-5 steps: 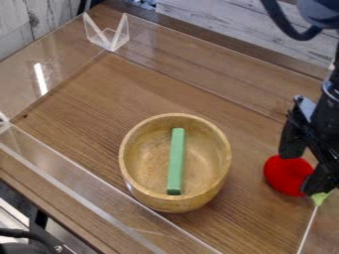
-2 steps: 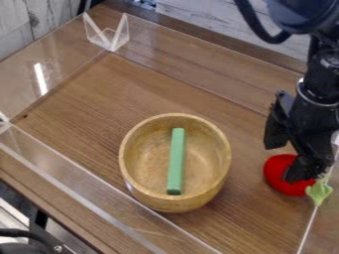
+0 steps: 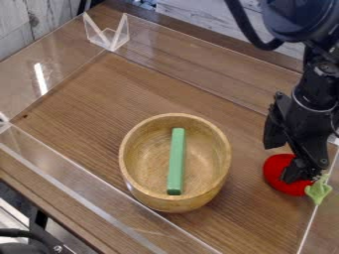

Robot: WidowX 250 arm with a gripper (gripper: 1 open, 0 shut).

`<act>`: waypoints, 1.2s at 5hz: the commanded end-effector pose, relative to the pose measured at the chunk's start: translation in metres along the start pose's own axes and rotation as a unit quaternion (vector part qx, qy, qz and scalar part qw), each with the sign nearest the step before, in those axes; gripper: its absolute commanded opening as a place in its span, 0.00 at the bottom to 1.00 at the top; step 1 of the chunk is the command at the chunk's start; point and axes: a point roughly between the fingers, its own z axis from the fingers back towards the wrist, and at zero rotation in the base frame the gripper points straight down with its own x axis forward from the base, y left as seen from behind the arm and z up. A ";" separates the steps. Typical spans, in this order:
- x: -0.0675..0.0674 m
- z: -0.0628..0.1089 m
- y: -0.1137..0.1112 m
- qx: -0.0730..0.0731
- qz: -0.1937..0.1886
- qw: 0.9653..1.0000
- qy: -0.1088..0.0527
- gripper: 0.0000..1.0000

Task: Move the red object to the left side of the table

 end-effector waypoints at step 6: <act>0.009 0.025 -0.002 0.042 0.008 0.995 -0.090 1.00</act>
